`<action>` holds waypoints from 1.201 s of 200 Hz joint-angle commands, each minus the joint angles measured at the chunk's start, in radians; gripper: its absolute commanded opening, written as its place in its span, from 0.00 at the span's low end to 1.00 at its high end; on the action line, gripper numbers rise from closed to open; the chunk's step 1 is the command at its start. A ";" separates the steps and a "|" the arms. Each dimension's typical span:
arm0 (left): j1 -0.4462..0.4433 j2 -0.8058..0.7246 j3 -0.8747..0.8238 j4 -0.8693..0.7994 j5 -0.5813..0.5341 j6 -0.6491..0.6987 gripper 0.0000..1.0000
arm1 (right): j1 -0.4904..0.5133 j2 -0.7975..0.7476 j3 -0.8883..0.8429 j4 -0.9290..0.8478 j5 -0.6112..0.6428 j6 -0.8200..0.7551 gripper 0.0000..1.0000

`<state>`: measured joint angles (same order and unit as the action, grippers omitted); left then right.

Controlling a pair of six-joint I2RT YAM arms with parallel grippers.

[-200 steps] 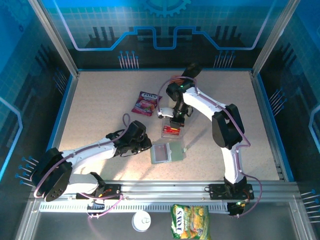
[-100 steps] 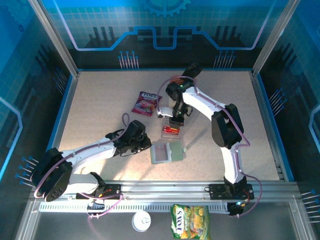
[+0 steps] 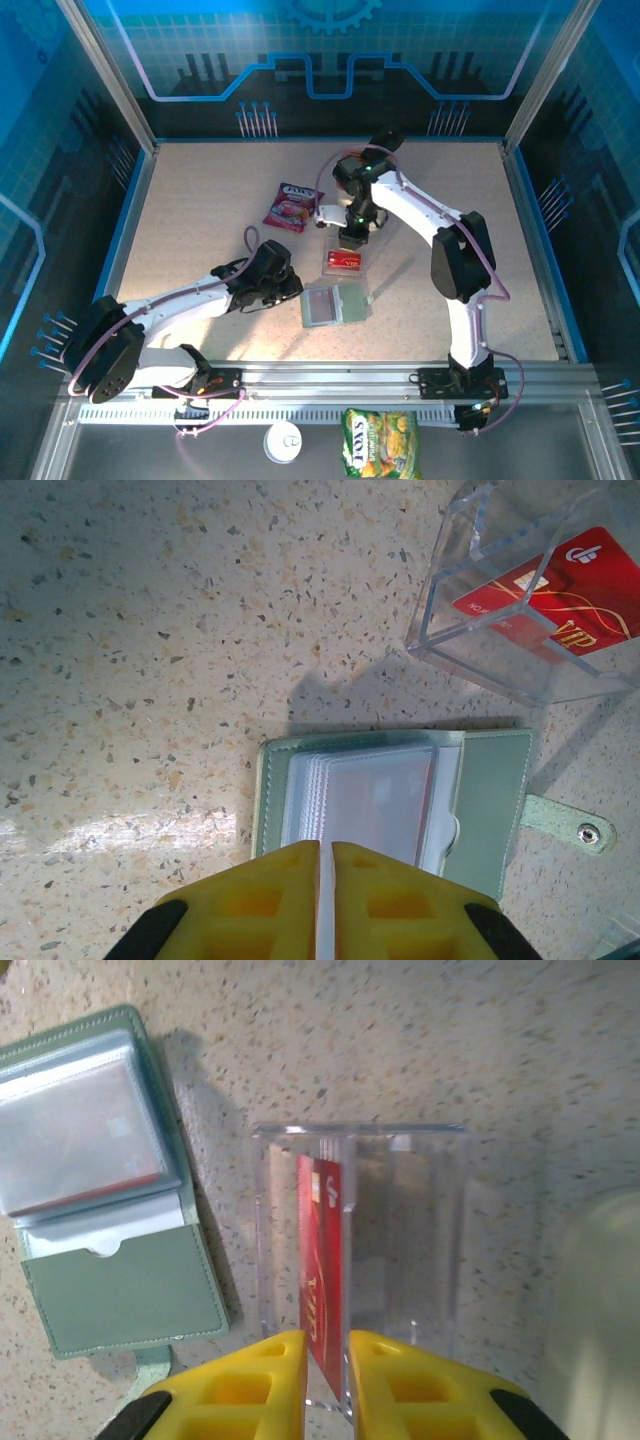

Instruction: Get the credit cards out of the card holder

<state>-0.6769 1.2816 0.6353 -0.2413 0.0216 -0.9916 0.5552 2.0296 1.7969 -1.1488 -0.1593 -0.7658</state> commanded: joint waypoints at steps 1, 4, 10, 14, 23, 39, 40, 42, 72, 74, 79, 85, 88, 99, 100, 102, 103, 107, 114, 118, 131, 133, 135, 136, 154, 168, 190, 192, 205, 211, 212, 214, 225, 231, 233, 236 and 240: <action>0.009 -0.006 0.001 0.003 -0.005 0.021 0.11 | 0.006 -0.079 -0.014 0.034 -0.010 0.053 0.18; 0.008 -0.005 0.001 0.003 -0.005 0.021 0.11 | 0.006 -0.086 -0.017 0.040 -0.015 0.063 0.18; 0.008 -0.001 0.001 0.004 -0.004 0.021 0.11 | 0.008 -0.100 -0.025 0.060 -0.022 0.088 0.19; 0.008 0.002 0.001 0.006 -0.003 0.022 0.11 | 0.008 -0.111 -0.033 0.074 -0.024 0.109 0.19; 0.009 0.007 0.001 0.009 -0.002 0.022 0.11 | 0.012 -0.133 -0.056 0.112 -0.016 0.165 0.20; 0.008 0.015 -0.002 0.018 0.002 0.021 0.10 | 0.024 -0.172 -0.114 0.190 0.010 0.285 0.20; 0.008 0.016 -0.002 0.019 0.003 0.022 0.10 | 0.025 -0.175 -0.117 0.195 0.011 0.296 0.20; 0.008 0.016 -0.003 0.020 0.003 0.022 0.10 | 0.027 -0.180 -0.130 0.207 0.013 0.313 0.20; 0.009 0.027 -0.006 0.032 0.009 0.019 0.10 | 0.046 -0.265 -0.311 0.378 0.026 0.581 0.18; 0.008 0.028 -0.006 0.033 0.010 0.019 0.10 | 0.046 -0.268 -0.319 0.385 0.025 0.602 0.17; 0.008 0.030 -0.006 0.034 0.011 0.018 0.10 | 0.048 -0.275 -0.337 0.398 0.031 0.659 0.16; 0.008 0.033 -0.006 0.036 0.012 0.019 0.09 | 0.048 -0.282 -0.360 0.410 0.037 0.720 0.14; 0.009 0.034 -0.006 0.037 0.013 0.020 0.09 | 0.049 -0.286 -0.371 0.418 0.039 0.747 0.13; 0.009 0.039 -0.008 0.041 0.016 0.019 0.09 | 0.054 -0.313 -0.432 0.467 0.064 0.844 0.11; 0.009 0.039 -0.008 0.041 0.017 0.019 0.09 | 0.055 -0.316 -0.437 0.473 0.066 0.852 0.11; 0.009 0.040 -0.008 0.042 0.017 0.019 0.09 | 0.055 -0.322 -0.452 0.483 0.068 0.865 0.11; 0.009 0.041 -0.008 0.042 0.017 0.019 0.09 | 0.056 -0.324 -0.457 0.490 0.068 0.874 0.11; 0.009 0.043 -0.009 0.043 0.018 0.018 0.09 | 0.058 -0.337 -0.483 0.515 0.069 0.896 0.11; 0.008 0.046 -0.009 0.046 0.018 0.019 0.09 | 0.060 -0.361 -0.529 0.561 0.074 0.930 0.11; 0.009 0.048 -0.009 0.046 0.021 0.019 0.09 | 0.061 -0.374 -0.554 0.590 0.081 0.949 0.10; 0.009 0.054 -0.009 0.048 0.024 0.019 0.08 | 0.066 -0.411 -0.627 0.687 0.098 1.000 0.07; 0.008 0.055 -0.009 0.049 0.024 0.019 0.08 | 0.066 -0.415 -0.635 0.699 0.098 1.005 0.07; 0.008 0.056 -0.008 0.049 0.024 0.019 0.08 | 0.066 -0.418 -0.643 0.709 0.099 1.008 0.06; 0.009 0.056 -0.008 0.049 0.024 0.019 0.08 | 0.066 -0.420 -0.646 0.713 0.100 1.011 0.06; 0.008 0.061 -0.005 0.049 0.029 0.022 0.08 | 0.068 -0.428 -0.683 0.778 0.122 1.042 0.04; 0.009 0.061 -0.004 0.049 0.034 0.022 0.08 | 0.073 -0.418 -0.692 0.807 0.131 1.056 0.03; 0.008 0.058 -0.003 0.047 0.040 0.022 0.08 | 0.077 -0.388 -0.692 0.832 0.132 1.065 0.03; 0.009 0.057 -0.003 0.047 0.040 0.022 0.08 | 0.078 -0.385 -0.692 0.834 0.134 1.067 0.03; 0.008 0.050 -0.006 0.044 0.038 0.022 0.08 | 0.078 -0.365 -0.690 0.839 0.139 1.066 0.03; 0.008 0.046 -0.007 0.043 0.038 0.020 0.08 | 0.079 -0.359 -0.686 0.837 0.140 1.065 0.03; 0.008 0.046 -0.008 0.043 0.038 0.020 0.08 | 0.079 -0.358 -0.686 0.837 0.141 1.064 0.03; 0.008 0.046 -0.008 0.042 0.038 0.021 0.08 | 0.080 -0.355 -0.686 0.835 0.142 1.064 0.03; 0.008 0.040 -0.009 0.040 0.038 0.020 0.08 | 0.080 -0.349 -0.692 0.837 0.147 1.062 0.03; 0.008 0.038 -0.009 0.040 0.039 0.020 0.08 | 0.080 -0.346 -0.698 0.844 0.149 1.060 0.03; 0.009 0.037 -0.009 0.039 0.038 0.021 0.08 | 0.080 -0.344 -0.699 0.845 0.150 1.060 0.03; 0.008 0.035 -0.009 0.038 0.038 0.022 0.08 | 0.080 -0.343 -0.703 0.846 0.153 1.059 0.03; 0.009 0.034 -0.011 0.036 0.039 0.022 0.08 | 0.080 -0.340 -0.706 0.849 0.153 1.059 0.03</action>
<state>-0.6769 1.3300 0.6353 -0.1970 0.0418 -0.9882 0.6189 1.6642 1.1133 -0.3347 -0.0280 0.2756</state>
